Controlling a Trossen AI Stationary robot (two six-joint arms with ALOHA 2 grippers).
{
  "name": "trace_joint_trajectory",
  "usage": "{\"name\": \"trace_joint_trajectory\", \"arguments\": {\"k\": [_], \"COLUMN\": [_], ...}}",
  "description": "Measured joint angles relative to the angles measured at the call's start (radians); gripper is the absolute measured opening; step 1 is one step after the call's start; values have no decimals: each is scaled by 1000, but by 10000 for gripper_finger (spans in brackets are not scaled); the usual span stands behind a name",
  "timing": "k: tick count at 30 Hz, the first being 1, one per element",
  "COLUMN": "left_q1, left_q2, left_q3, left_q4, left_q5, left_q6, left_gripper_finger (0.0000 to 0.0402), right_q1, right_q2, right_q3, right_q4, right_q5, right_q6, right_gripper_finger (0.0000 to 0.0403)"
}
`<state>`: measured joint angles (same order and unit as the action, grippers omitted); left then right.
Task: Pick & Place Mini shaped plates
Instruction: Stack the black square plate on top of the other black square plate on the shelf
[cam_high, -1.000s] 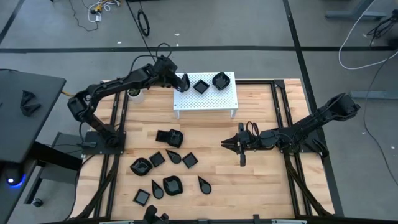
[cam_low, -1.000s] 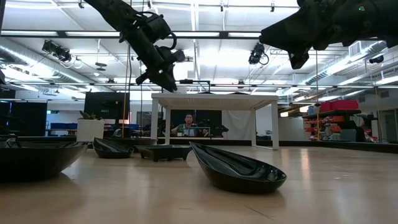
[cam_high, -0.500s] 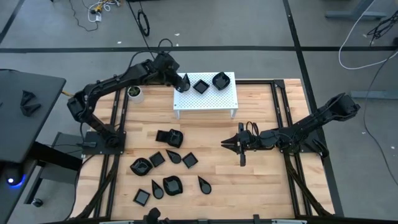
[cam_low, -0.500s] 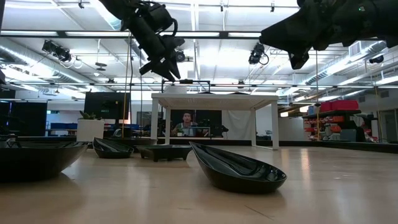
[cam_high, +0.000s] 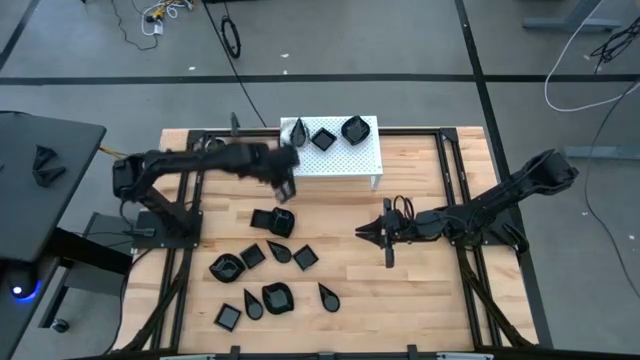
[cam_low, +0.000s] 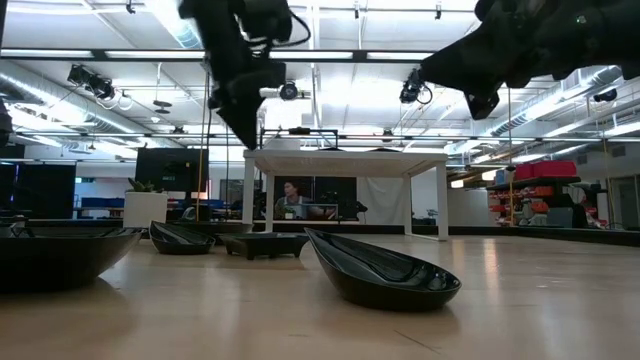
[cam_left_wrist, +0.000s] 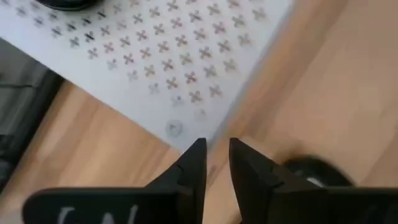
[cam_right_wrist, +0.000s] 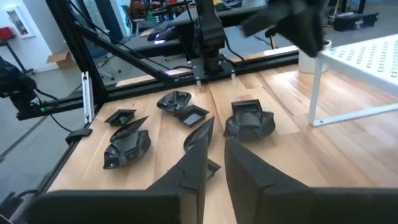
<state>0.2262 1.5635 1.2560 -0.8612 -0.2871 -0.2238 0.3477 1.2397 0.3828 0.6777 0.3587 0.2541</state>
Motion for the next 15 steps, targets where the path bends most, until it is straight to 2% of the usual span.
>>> {"name": "trace_joint_trajectory", "arguments": {"k": [6,11,15], "left_q1": [-275,-495,-628], "left_q2": [-58,-166,-272], "left_q3": [-152,-261,-298], "left_q4": [7,-4,-7], "left_q5": [-163,-348,-437], "left_q6": [-194,-410,-549], "left_gripper_finger": [73,73,73], "right_q1": [0,-1,-10], "right_q2": [69,182,256], "right_q3": [0,5,98], "right_q4": [64,239,227], "right_q5": [0,-5,-11], "right_q6": [54,86,101], "right_gripper_finger": [61,61,61]}}
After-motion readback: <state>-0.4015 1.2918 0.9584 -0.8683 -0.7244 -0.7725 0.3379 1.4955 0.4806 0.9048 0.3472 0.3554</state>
